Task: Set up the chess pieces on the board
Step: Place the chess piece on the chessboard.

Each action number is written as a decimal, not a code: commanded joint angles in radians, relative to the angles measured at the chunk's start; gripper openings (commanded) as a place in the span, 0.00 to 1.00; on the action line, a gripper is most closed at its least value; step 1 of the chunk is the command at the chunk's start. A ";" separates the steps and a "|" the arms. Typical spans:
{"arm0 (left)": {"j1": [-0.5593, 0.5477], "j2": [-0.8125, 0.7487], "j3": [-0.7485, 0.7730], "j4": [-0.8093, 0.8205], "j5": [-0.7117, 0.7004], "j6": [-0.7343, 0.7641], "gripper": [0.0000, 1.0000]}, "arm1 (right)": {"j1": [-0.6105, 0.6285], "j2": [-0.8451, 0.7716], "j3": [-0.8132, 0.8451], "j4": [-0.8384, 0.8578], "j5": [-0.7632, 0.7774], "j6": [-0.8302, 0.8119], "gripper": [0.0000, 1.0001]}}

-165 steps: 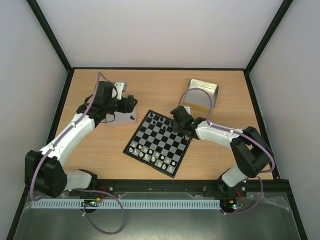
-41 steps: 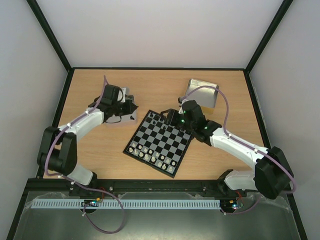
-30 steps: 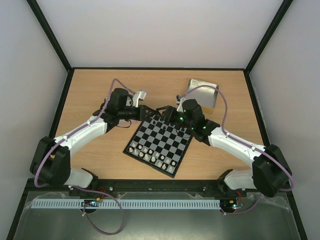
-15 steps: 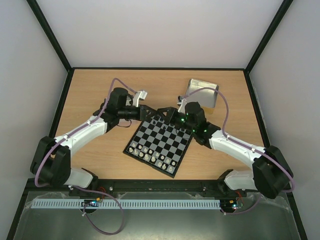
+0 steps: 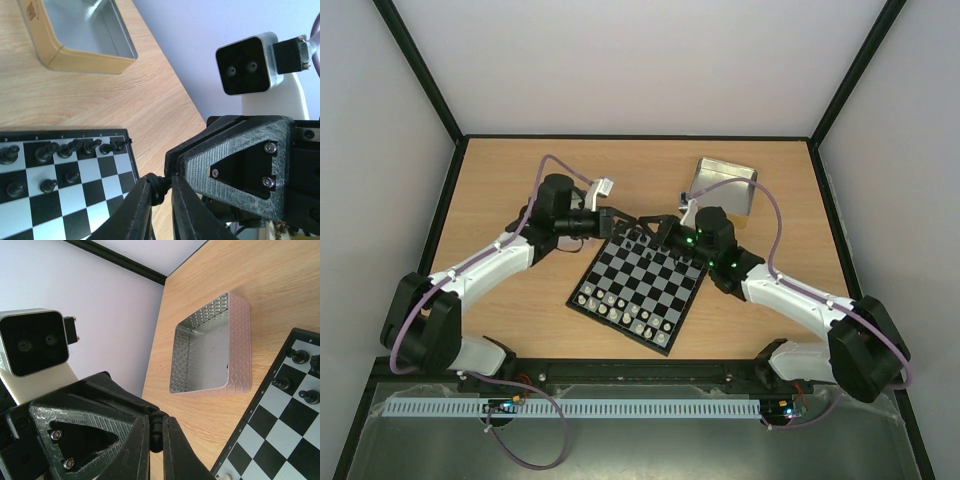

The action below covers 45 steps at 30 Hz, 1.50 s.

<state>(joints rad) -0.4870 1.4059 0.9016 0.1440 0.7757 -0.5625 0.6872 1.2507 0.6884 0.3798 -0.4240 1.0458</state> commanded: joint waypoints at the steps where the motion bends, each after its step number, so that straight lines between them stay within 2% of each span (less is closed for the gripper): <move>1: -0.012 -0.012 0.000 0.065 0.056 -0.016 0.19 | 0.005 -0.029 -0.003 -0.007 0.036 -0.024 0.02; 8: -0.006 -0.026 0.029 -0.049 -0.070 0.034 0.50 | 0.005 -0.032 0.058 -0.219 0.188 -0.190 0.02; 11: 0.005 -0.053 0.056 -0.146 -0.202 0.077 0.53 | 0.005 -0.034 0.098 -0.369 0.292 -0.272 0.02; 17: 0.016 -0.144 0.124 -0.336 -0.698 0.149 0.56 | 0.015 -0.035 0.140 -0.607 0.436 -0.370 0.02; 24: 0.019 -0.296 0.102 -0.348 -0.981 0.232 0.62 | 0.041 0.026 0.155 -0.718 0.460 -0.365 0.02; 31: 0.021 -0.397 -0.006 -0.259 -1.030 0.257 0.68 | 0.067 0.146 0.204 -0.768 0.474 -0.346 0.02; 45: 0.022 -0.362 0.000 -0.266 -0.974 0.254 0.69 | 0.082 0.304 0.279 -0.832 0.490 -0.308 0.02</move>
<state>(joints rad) -0.4706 1.0321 0.9028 -0.1432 -0.2092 -0.3176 0.7616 1.5291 0.9306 -0.3950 0.0326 0.7223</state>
